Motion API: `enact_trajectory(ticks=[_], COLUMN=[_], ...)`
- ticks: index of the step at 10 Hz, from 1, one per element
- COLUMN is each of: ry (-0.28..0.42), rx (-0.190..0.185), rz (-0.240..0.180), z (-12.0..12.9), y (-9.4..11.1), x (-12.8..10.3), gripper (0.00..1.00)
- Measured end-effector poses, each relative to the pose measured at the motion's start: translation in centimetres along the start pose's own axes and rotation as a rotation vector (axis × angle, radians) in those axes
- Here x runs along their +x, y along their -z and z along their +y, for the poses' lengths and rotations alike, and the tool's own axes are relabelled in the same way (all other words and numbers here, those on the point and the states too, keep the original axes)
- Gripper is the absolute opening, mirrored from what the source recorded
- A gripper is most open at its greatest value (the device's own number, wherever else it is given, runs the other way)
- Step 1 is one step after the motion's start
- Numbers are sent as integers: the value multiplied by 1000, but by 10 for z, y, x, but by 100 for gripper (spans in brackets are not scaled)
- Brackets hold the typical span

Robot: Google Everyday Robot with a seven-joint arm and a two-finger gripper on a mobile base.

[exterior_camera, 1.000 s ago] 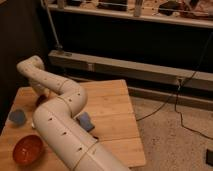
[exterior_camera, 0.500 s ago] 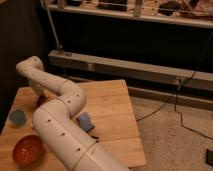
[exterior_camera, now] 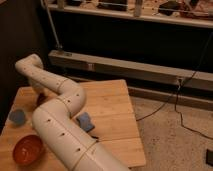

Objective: Place the pepper in the ceramic bowl

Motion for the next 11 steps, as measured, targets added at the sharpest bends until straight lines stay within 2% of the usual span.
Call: enact_trajectory(ticks=[3, 5, 7, 11], ry=[53, 120, 197, 250], rx=[15, 14, 4, -34], rz=[-15, -15, -16, -10], z=[-4, -3, -7, -41], y=[29, 51, 71, 96], x=[0, 14, 40, 94], gripper=[0, 0, 0, 0])
